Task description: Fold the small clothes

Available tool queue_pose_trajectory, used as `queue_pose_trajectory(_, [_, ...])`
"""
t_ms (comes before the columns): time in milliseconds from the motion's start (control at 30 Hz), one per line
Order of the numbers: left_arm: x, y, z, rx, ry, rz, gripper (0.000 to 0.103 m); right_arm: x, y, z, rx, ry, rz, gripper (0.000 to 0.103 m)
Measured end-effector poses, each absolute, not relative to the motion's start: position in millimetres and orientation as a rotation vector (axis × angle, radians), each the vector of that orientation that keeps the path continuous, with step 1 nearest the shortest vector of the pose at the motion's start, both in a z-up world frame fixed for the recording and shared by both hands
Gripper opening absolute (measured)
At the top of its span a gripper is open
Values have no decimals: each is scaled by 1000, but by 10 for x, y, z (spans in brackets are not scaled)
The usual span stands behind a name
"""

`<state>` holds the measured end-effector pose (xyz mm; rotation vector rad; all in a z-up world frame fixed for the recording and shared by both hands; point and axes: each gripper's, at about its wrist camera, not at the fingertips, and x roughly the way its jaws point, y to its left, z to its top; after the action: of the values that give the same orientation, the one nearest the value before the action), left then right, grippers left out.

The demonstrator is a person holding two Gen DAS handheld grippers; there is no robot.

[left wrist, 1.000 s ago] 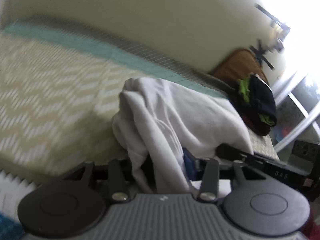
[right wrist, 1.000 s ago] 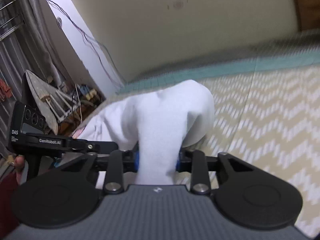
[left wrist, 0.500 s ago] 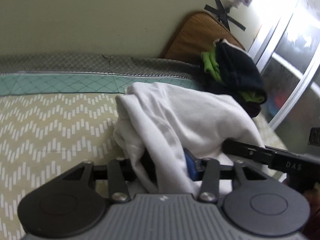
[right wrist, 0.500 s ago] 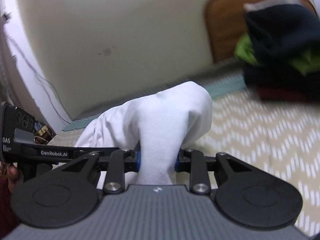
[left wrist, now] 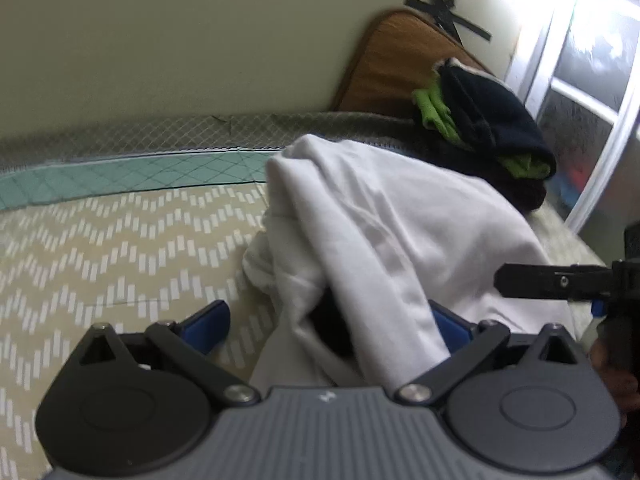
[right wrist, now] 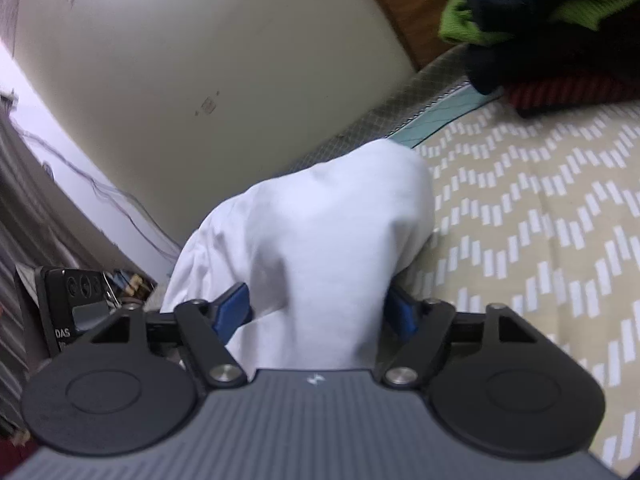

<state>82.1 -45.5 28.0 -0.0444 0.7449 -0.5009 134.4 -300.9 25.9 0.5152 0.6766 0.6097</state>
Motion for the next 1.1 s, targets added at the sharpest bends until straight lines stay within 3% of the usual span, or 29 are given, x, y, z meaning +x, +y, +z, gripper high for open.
queue_pose_trajectory(300, [835,-477,288,-40,742,-502,103,1389,-2937,237,471,671,638,83])
queue_pose_trajectory(1100, [797,-490,292,-28,741,-486,103,1388,-2932,226,476,661,629,84])
